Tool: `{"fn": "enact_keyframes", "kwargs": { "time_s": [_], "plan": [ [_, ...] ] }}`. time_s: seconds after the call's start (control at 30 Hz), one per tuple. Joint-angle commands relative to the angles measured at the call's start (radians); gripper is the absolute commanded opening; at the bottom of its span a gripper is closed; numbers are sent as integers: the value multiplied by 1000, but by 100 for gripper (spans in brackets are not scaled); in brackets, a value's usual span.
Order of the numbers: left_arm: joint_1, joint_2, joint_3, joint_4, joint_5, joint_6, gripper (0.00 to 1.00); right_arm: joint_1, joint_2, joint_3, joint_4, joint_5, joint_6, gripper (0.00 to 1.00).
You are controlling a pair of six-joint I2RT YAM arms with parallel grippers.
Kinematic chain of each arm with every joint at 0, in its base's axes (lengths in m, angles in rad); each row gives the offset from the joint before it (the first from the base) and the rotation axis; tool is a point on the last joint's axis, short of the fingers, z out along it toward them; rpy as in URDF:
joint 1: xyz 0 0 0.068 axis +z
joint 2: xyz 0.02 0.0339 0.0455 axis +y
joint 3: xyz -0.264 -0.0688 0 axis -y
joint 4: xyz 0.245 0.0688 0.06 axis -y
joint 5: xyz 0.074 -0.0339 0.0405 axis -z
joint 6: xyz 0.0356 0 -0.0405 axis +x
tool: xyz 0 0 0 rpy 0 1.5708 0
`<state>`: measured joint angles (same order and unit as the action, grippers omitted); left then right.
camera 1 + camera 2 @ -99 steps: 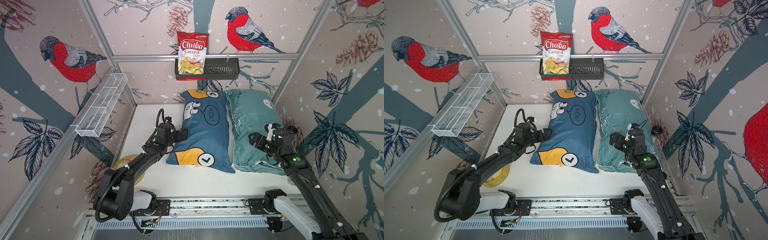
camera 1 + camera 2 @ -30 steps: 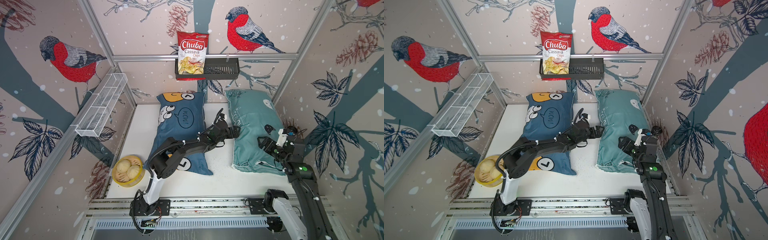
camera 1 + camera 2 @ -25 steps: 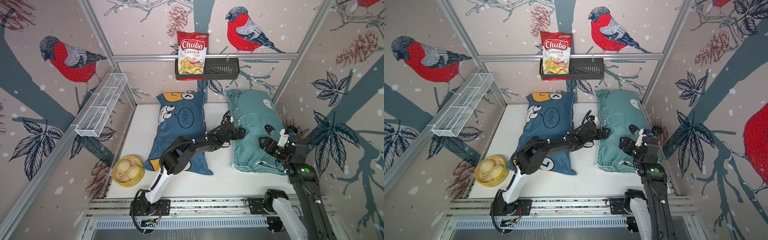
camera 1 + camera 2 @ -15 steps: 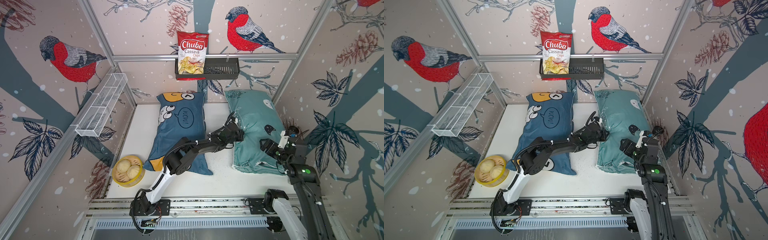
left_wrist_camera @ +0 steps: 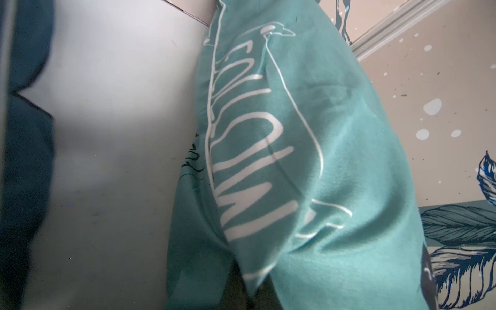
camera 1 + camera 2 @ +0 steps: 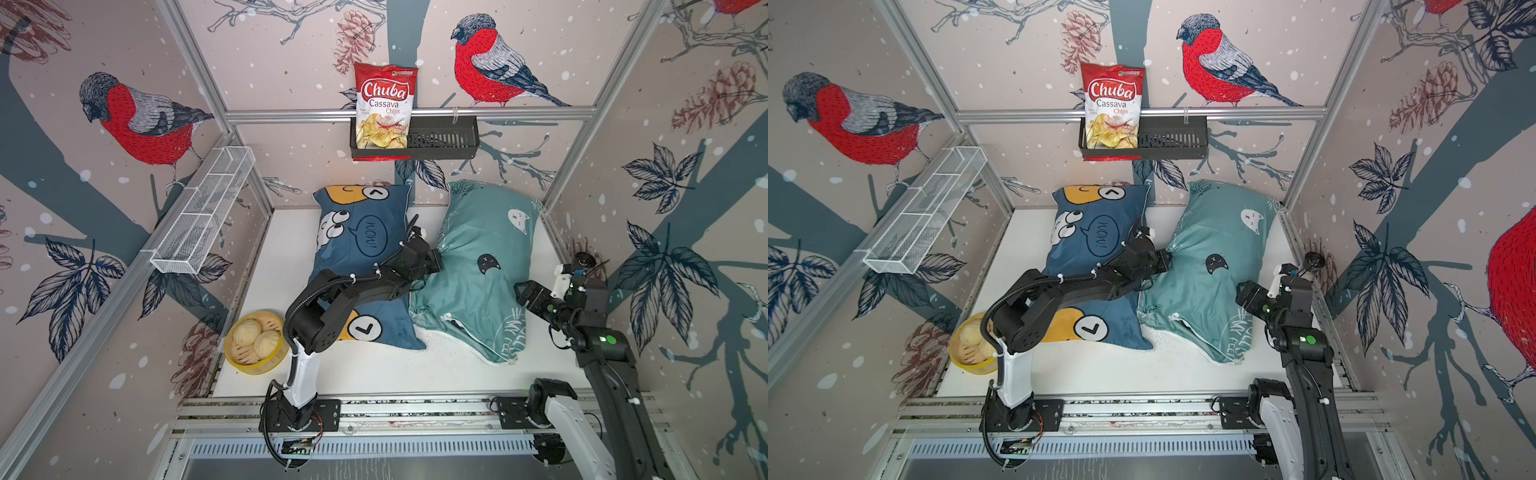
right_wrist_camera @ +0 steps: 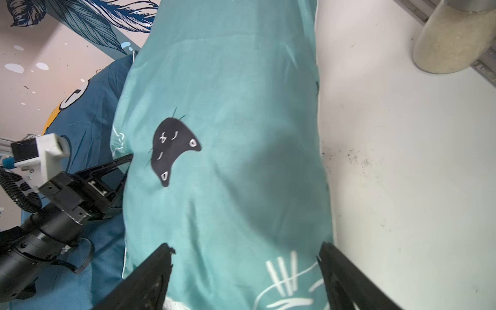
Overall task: Zip up pillowcases
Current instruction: Move the pillowcase to the center of the board.
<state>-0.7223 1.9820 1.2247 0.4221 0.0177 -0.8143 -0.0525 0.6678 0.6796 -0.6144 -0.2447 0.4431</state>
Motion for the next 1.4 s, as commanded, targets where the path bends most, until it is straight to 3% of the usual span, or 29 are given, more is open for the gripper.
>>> {"fn": "enact_keyframes", "kwargs": {
  "time_s": [0.0,0.33,0.37,0.47,0.5,0.57,0.63,0.8,0.93,1.1,1.37],
  "plan": [
    [52,-47,-55,111,-70,-20,0,10,4,-11,-19,-18,-12,88],
    [152,-140,-215,185,-102,-77,0,127,52,-79,73,-77,60,89],
    [160,-144,-218,188,-97,-77,4,151,50,-94,87,-86,73,89],
    [178,-165,-217,180,-78,-43,49,210,35,-154,138,-136,120,90],
    [179,-178,-213,168,-82,-20,59,229,24,-179,157,-144,135,90],
    [178,-205,-206,141,-83,12,75,259,-1,-225,184,-150,161,91],
    [174,-237,-206,126,-77,41,81,280,-18,-258,201,-136,187,91],
    [113,-326,-175,23,-82,152,81,313,-14,-297,254,-115,221,93],
    [26,-326,-136,-93,4,230,78,350,-21,-330,308,-130,229,94],
    [-37,-284,-147,-109,128,225,72,385,-19,-389,380,-164,269,95],
    [-52,-117,-80,-70,210,182,66,478,-17,-464,484,-164,307,95]
  ]
}}
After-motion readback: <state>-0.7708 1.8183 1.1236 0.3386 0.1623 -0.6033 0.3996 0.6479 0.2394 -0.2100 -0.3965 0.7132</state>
